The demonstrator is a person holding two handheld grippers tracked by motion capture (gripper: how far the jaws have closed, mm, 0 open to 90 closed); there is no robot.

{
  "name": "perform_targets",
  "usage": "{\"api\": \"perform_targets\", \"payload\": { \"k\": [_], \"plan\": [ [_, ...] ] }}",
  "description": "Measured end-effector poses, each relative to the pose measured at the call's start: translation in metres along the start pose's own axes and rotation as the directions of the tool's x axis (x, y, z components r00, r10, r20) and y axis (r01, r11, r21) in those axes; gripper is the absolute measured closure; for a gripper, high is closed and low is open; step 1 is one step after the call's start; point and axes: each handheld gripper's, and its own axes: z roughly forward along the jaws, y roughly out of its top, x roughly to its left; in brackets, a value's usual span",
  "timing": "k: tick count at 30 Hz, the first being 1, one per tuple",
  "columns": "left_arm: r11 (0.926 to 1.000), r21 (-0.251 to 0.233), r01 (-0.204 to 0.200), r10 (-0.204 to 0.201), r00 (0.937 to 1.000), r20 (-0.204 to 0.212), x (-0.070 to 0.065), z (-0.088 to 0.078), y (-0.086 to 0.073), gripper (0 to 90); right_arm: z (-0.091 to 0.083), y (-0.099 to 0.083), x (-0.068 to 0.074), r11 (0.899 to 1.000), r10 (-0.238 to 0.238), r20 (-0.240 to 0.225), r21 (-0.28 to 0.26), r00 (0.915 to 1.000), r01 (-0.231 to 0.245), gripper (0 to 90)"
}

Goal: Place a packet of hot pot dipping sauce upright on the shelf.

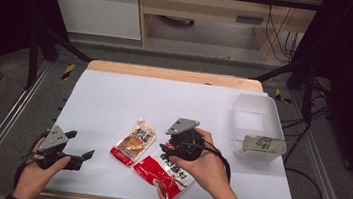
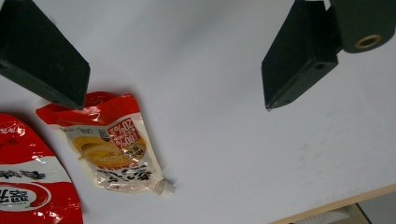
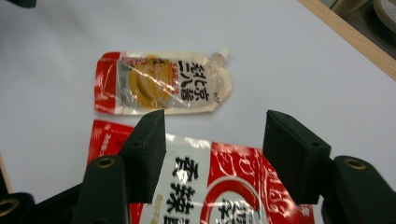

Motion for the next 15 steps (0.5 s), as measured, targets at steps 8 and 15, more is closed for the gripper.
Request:
{"api": "perform_targets", "payload": {
  "k": [8,15],
  "plan": [
    [0.9999,-0.006,0.015,-0.015,0.9997,-0.018,0.002,-0.001,0.0,7.7,0.026,0.012,0.004,0.999,0.032,0.028,-0.02,0.9991,-0.031,39.4],
    [0.9999,-0.003,0.016,-0.016,0.9997,-0.019,0.002,-0.001,-0.001,7.7,0.044,0.013,0.004,0.999,0.041,0.023,-0.008,0.9989,-0.041,42.7]
  ]
}}
